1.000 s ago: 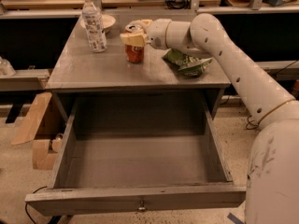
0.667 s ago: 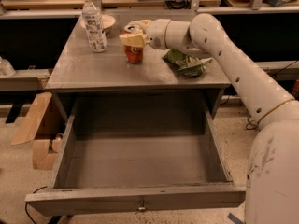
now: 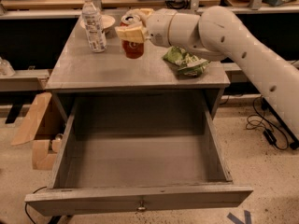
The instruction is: Place coke can into top drawer
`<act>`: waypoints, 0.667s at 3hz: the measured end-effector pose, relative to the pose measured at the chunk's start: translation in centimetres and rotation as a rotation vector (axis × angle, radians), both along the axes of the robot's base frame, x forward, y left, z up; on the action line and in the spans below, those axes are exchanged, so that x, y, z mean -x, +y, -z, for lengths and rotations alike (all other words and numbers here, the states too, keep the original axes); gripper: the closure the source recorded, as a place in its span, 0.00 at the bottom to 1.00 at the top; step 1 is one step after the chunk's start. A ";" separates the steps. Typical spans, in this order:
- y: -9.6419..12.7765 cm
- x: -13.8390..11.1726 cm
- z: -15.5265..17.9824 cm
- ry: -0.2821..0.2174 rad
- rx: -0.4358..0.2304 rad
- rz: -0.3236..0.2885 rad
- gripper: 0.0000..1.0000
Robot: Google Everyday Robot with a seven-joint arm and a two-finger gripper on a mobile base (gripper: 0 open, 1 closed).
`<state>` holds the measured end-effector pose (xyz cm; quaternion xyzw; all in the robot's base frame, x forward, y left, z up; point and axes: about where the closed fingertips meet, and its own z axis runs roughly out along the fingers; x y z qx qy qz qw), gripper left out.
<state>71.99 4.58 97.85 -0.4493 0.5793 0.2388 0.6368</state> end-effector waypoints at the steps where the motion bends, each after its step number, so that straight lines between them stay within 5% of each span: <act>1: 0.7 5.9 -1.4 -0.038 -0.011 0.036 1.00; 2: 3.0 11.1 4.1 -0.001 -0.017 -0.017 1.00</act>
Offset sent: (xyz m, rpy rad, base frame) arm -0.1614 0.0499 -0.0939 0.0337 0.0315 0.0585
